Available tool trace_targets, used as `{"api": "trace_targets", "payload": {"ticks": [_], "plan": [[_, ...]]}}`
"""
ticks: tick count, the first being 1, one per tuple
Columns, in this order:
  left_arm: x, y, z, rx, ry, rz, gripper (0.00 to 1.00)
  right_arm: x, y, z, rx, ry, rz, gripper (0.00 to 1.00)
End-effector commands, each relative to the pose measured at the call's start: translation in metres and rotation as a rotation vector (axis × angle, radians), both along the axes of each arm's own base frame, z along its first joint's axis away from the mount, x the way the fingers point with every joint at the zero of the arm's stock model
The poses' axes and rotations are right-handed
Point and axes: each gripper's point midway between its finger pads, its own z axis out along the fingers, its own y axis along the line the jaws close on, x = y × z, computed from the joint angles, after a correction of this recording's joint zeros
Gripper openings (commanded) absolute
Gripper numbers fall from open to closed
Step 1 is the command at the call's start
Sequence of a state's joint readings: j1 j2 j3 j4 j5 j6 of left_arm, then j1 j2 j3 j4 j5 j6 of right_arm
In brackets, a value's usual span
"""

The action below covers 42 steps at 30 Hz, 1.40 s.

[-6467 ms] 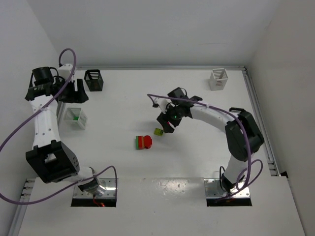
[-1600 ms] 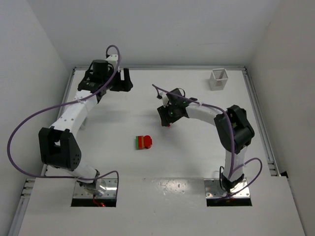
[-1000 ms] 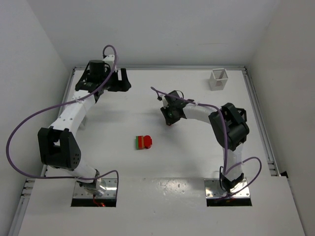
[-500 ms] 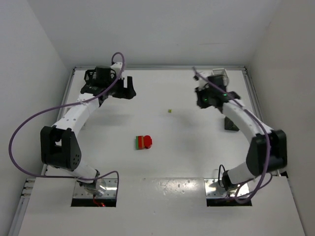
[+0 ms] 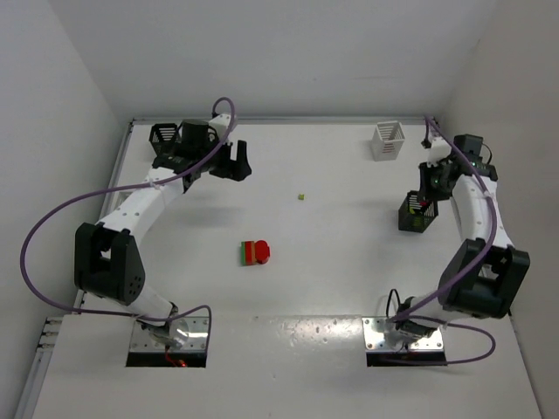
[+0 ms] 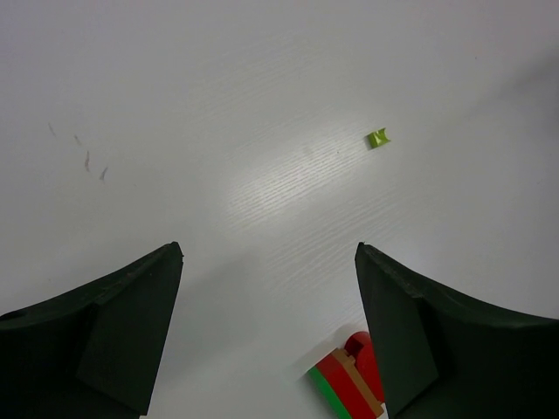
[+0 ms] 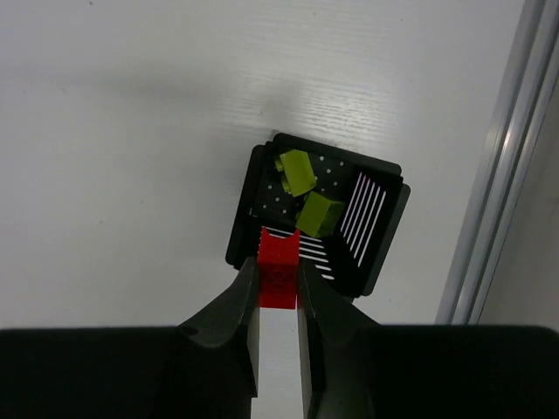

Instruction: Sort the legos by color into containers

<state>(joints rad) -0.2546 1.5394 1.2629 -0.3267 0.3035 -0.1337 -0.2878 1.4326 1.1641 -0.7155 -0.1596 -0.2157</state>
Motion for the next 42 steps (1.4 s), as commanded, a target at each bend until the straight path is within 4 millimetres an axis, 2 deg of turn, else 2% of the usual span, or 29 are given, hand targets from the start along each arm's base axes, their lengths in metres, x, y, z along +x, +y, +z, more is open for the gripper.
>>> {"api": "trace_targets", "payload": {"ticks": [1,3,6,7,9,10,13,14,15,16,17,18,19,20,22,25,26,27,28,30,31,33,34,38,42], "plan": [[0.005,-0.003,0.029,-0.008,-0.092,-0.016,0.86,0.009,-0.003,0.010,0.043,-0.012,0.037,0.02],[0.005,-0.001,0.034,-0.005,-0.104,-0.006,0.86,0.011,-0.007,0.008,0.048,-0.017,0.038,0.02],[0.002,-0.004,0.029,-0.002,-0.093,-0.015,0.86,0.026,-0.010,0.019,0.055,-0.078,0.049,0.02],[0.002,-0.004,0.029,-0.002,-0.093,-0.015,0.86,0.035,-0.013,0.028,0.053,-0.099,0.041,0.02],[0.004,-0.006,0.022,-0.001,-0.070,-0.023,0.86,0.055,-0.011,0.021,0.117,-0.089,0.027,0.02],[0.006,-0.007,0.028,-0.011,-0.079,-0.018,0.86,0.075,-0.011,0.037,0.124,-0.132,0.035,0.02],[0.009,-0.008,0.030,-0.012,-0.083,-0.018,0.86,0.121,-0.016,0.038,0.155,-0.178,0.007,0.02],[0.011,-0.009,0.030,-0.012,-0.083,-0.018,0.86,0.136,-0.013,0.039,0.174,-0.202,0.005,0.02],[0.011,-0.009,0.030,-0.012,-0.083,-0.018,0.86,0.153,-0.017,0.053,0.173,-0.245,-0.005,0.02],[0.012,-0.007,0.030,-0.005,-0.085,-0.007,0.86,0.166,-0.014,0.031,0.206,-0.206,-0.008,0.02],[0.012,-0.007,0.030,-0.005,-0.085,-0.007,0.86,0.177,-0.012,0.027,0.222,-0.202,-0.016,0.02],[0.012,-0.007,0.030,-0.005,-0.085,-0.007,0.86,0.195,-0.017,0.039,0.208,-0.250,-0.010,0.02],[0.014,-0.005,0.025,0.003,-0.076,0.002,0.86,0.207,-0.012,0.021,0.215,-0.230,0.003,0.02],[0.014,-0.005,0.025,0.011,-0.081,-0.003,0.86,0.218,-0.018,0.026,0.202,-0.259,-0.010,0.02],[0.016,-0.004,0.020,0.018,-0.074,0.004,0.87,0.248,-0.002,0.028,0.165,-0.325,0.025,0.02],[0.020,-0.003,0.016,0.026,-0.065,0.012,0.87,0.268,-0.001,0.025,0.143,-0.341,0.015,0.02],[0.019,-0.003,0.014,0.028,-0.056,0.012,0.87,0.280,0.003,0.036,0.137,-0.380,0.031,0.02],[0.021,-0.004,0.013,0.029,-0.054,0.012,0.87,0.289,0.006,0.028,0.121,-0.384,0.028,0.02],[0.022,-0.004,0.008,0.032,-0.042,0.011,0.87,0.292,0.004,0.027,0.113,-0.392,0.023,0.02],[0.025,-0.005,0.007,0.033,-0.041,0.011,0.87,0.302,0.018,0.034,0.097,-0.418,0.039,0.02],[0.025,-0.005,0.007,0.033,-0.041,0.011,0.87,0.306,0.016,0.034,0.089,-0.431,0.034,0.02],[0.027,-0.003,0.002,0.040,-0.032,0.019,0.87,0.312,0.025,0.032,0.070,-0.436,0.035,0.02],[0.027,-0.004,-0.003,0.043,-0.022,0.018,0.87,0.314,0.023,0.035,0.062,-0.444,0.028,0.02],[0.028,-0.004,-0.001,0.043,-0.021,0.018,0.87,0.316,0.020,0.019,0.033,-0.422,0.001,0.02],[0.028,-0.004,-0.001,0.043,-0.021,0.018,0.87,0.316,0.016,0.015,0.017,-0.419,-0.016,0.02]]}}
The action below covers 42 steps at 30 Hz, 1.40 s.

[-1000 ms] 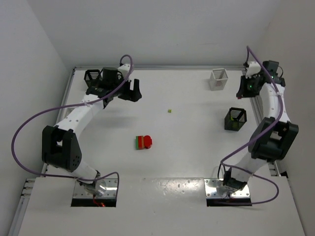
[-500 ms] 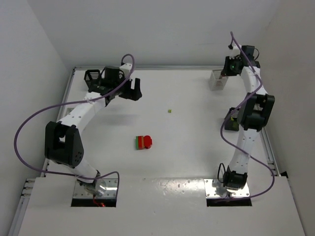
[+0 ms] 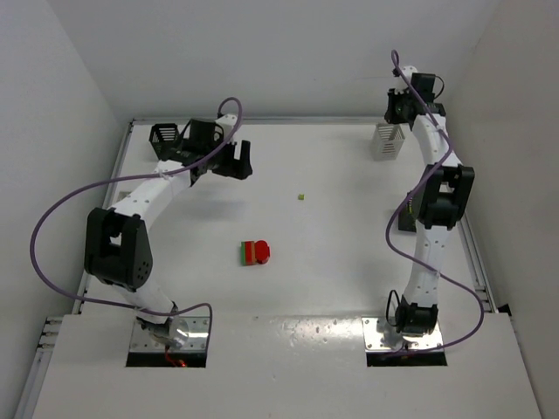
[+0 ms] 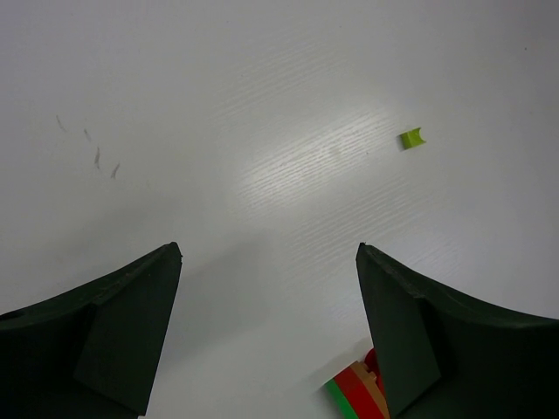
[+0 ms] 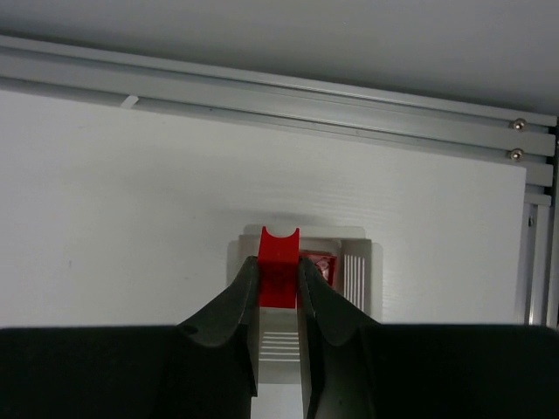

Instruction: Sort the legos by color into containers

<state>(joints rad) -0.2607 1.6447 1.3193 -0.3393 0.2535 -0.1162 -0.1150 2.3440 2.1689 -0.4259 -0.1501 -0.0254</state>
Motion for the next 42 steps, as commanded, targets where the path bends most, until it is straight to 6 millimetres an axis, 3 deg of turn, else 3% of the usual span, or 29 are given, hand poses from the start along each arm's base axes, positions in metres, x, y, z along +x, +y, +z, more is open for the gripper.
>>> {"api": "trace_targets", "payload": {"ticks": [1,8,9,11,16,18,21,22,23,24,26,28,29,33,34,38,42], "plan": [[0.009,-0.005,0.022,-0.009,-0.055,-0.007,0.87,0.010,-0.013,0.007,-0.023,-0.045,-0.050,0.02],[0.010,-0.006,0.020,-0.007,-0.046,-0.007,0.88,0.003,-0.016,0.001,-0.041,-0.015,-0.061,0.06],[0.010,-0.006,0.020,-0.007,-0.046,-0.007,0.88,-0.001,-0.016,0.002,-0.040,-0.004,-0.061,0.12],[0.010,-0.006,0.020,-0.007,-0.046,-0.007,0.88,-0.007,-0.013,0.005,-0.040,-0.001,-0.045,0.17],[0.010,-0.006,0.020,-0.007,-0.046,-0.007,0.90,-0.018,-0.005,0.030,-0.046,-0.039,-0.024,0.48],[0.010,-0.006,0.020,-0.007,-0.046,-0.007,0.90,-0.021,-0.003,0.034,-0.042,-0.052,-0.017,0.53],[0.010,-0.005,0.024,-0.009,-0.055,-0.007,0.90,-0.029,0.033,0.056,-0.005,-0.098,0.098,0.51],[0.010,-0.005,0.024,-0.009,-0.055,-0.007,0.90,-0.036,0.045,0.051,0.001,-0.084,0.141,0.49],[0.010,-0.005,0.024,-0.009,-0.055,-0.007,0.90,-0.045,0.075,0.066,0.008,-0.111,0.236,0.48],[0.010,-0.005,0.024,-0.009,-0.055,-0.007,0.90,-0.055,0.092,0.058,0.016,-0.090,0.284,0.44],[0.009,-0.005,0.028,-0.012,-0.064,-0.007,0.90,-0.071,0.140,0.077,0.028,-0.138,0.408,0.43],[0.009,-0.005,0.028,-0.012,-0.064,-0.007,0.90,-0.090,0.176,0.072,0.070,-0.118,0.509,0.40],[0.009,-0.005,0.028,-0.012,-0.064,-0.007,0.90,-0.107,0.201,0.061,0.085,-0.058,0.572,0.38],[0.007,-0.004,0.031,-0.005,-0.068,-0.013,0.90,-0.138,0.250,0.027,0.140,0.127,0.716,0.35],[0.007,-0.004,0.031,-0.005,-0.068,-0.013,0.90,-0.144,0.257,0.007,0.146,0.180,0.742,0.35],[0.007,-0.004,0.031,-0.005,-0.068,-0.013,0.90,-0.172,0.275,-0.026,0.099,0.265,0.842,0.36],[0.008,0.000,0.031,-0.005,-0.068,-0.003,0.91,-0.196,0.290,-0.055,0.025,0.329,0.967,0.46]]}}
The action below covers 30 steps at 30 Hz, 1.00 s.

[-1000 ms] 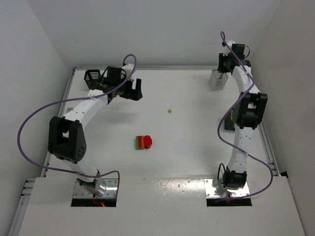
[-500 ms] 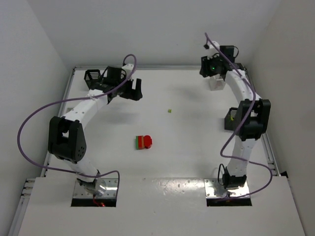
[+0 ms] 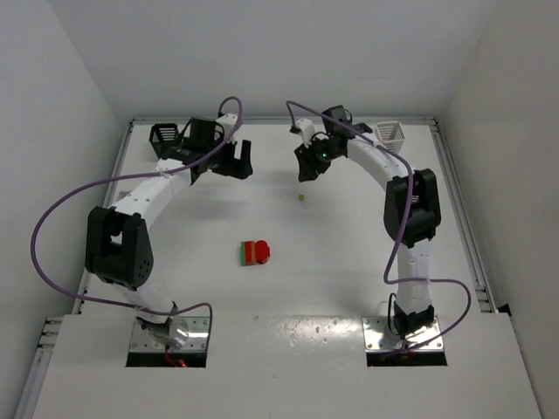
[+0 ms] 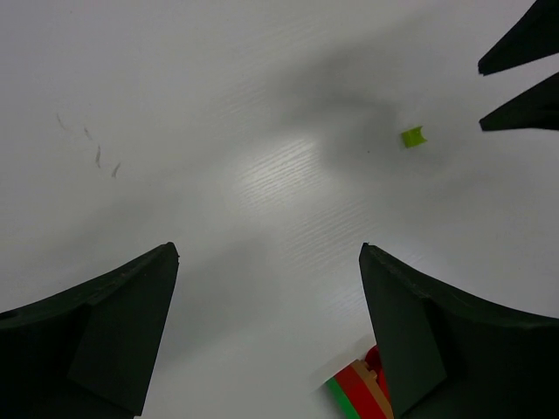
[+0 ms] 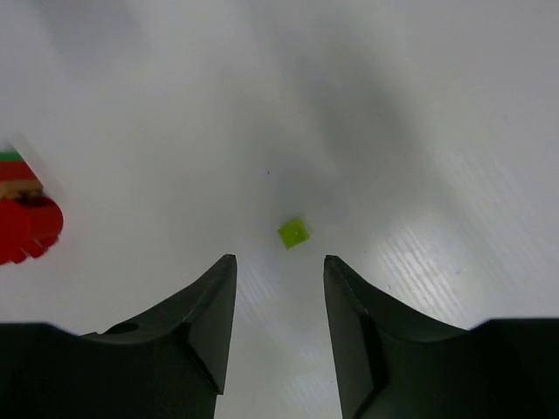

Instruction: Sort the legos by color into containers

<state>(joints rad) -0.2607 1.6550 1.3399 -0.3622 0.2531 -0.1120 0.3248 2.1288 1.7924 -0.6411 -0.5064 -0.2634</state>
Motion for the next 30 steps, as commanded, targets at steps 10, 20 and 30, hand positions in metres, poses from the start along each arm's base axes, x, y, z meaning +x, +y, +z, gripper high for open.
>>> {"api": "trace_targets", "payload": {"ticks": [10,20,30], "plan": [[0.015,0.027,0.032,-0.124,-0.016,0.038,0.92,-0.046,0.020,-0.053,-0.134,0.022,0.276,0.48],[0.015,0.041,0.031,-0.172,0.007,0.051,0.92,-0.027,0.007,-0.078,-0.267,-0.065,0.209,0.48],[0.013,0.036,0.028,-0.190,0.020,0.026,0.93,-0.018,0.006,-0.086,-0.282,-0.078,0.189,0.48]]}}
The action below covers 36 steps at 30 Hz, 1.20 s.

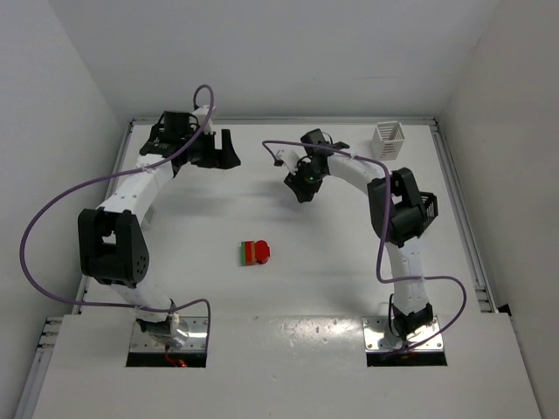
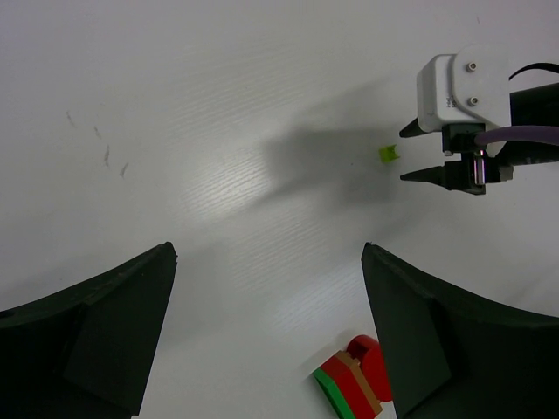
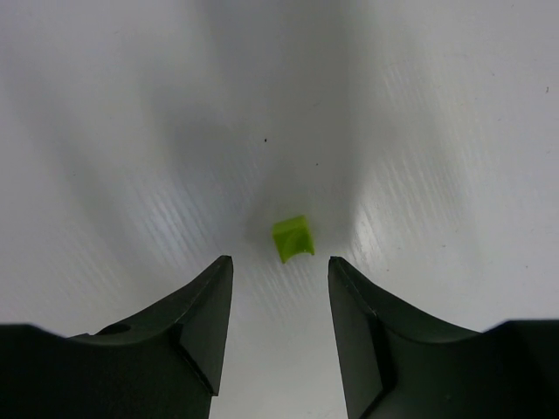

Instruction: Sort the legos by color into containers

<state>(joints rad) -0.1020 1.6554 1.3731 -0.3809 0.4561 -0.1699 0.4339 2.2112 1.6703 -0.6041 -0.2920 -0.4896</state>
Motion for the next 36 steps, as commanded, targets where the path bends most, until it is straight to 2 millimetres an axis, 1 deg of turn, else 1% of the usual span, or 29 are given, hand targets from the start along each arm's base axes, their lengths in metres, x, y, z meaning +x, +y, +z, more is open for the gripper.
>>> {"api": "trace_targets", "payload": {"ticks": [1,5,6,7,11,12,14,16,19,21,22,24,25,28,29,30,31,33,35,36], "plan": [[0.004,0.000,0.009,-0.025,-0.017,-0.005,0.93,0.011,0.007,-0.001,0.014,-0.037,0.005,0.48],[0.004,0.001,0.009,-0.019,-0.022,-0.010,0.93,0.009,0.007,-0.001,0.018,-0.026,0.009,0.48],[0.004,0.001,0.009,-0.019,-0.022,-0.010,0.93,0.008,0.007,-0.006,0.014,-0.017,0.009,0.47],[0.004,0.001,0.009,-0.019,-0.022,-0.010,0.93,0.008,0.007,-0.006,0.014,-0.017,0.009,0.46],[0.004,0.001,0.009,-0.019,-0.022,-0.010,0.93,0.007,0.005,-0.013,0.003,-0.014,0.005,0.45],[0.004,0.001,0.009,-0.019,-0.022,-0.010,0.93,0.012,0.005,-0.012,0.003,-0.034,0.001,0.43],[0.005,0.001,0.005,-0.018,-0.013,-0.010,0.93,0.006,0.002,-0.020,-0.002,-0.015,-0.007,0.41],[0.005,0.001,0.005,-0.018,-0.012,-0.010,0.93,0.010,0.003,-0.019,0.001,-0.032,-0.019,0.38],[0.005,0.001,0.005,-0.018,-0.012,-0.010,0.93,0.006,0.005,-0.024,-0.006,-0.029,-0.021,0.37],[0.005,0.001,0.005,-0.018,-0.012,-0.010,0.93,0.003,0.003,-0.027,-0.010,-0.019,-0.021,0.34],[0.005,0.001,0.005,-0.018,-0.012,-0.010,0.93,0.006,0.003,-0.027,-0.014,-0.033,-0.026,0.34],[0.005,0.001,0.005,-0.018,-0.012,-0.010,0.93,0.004,0.000,-0.033,-0.026,-0.032,-0.030,0.33],[0.004,0.005,0.002,-0.017,-0.003,-0.001,0.93,0.007,0.001,-0.032,-0.021,-0.043,-0.030,0.32],[0.004,0.005,0.002,-0.017,-0.003,-0.001,0.93,0.004,0.005,-0.032,-0.018,-0.039,-0.030,0.26],[0.004,0.005,0.002,-0.017,-0.003,-0.001,0.93,0.005,0.004,-0.032,-0.025,-0.042,-0.034,0.23],[0.004,0.005,0.002,-0.017,-0.003,-0.001,0.93,0.004,0.003,-0.036,-0.029,-0.034,-0.034,0.17],[0.004,0.005,0.002,-0.017,-0.003,-0.001,0.93,0.007,0.005,-0.033,-0.025,-0.044,-0.034,0.14],[0.004,0.005,0.005,-0.018,-0.012,-0.001,0.93,0.005,0.004,-0.034,-0.029,-0.034,-0.034,0.08],[0.004,0.005,0.005,-0.018,-0.013,-0.001,0.93,0.001,0.002,-0.032,-0.033,-0.027,-0.034,0.06],[0.004,0.005,0.005,-0.012,-0.017,-0.006,0.93,0.000,0.001,-0.027,-0.032,-0.029,-0.034,0.06]]}}
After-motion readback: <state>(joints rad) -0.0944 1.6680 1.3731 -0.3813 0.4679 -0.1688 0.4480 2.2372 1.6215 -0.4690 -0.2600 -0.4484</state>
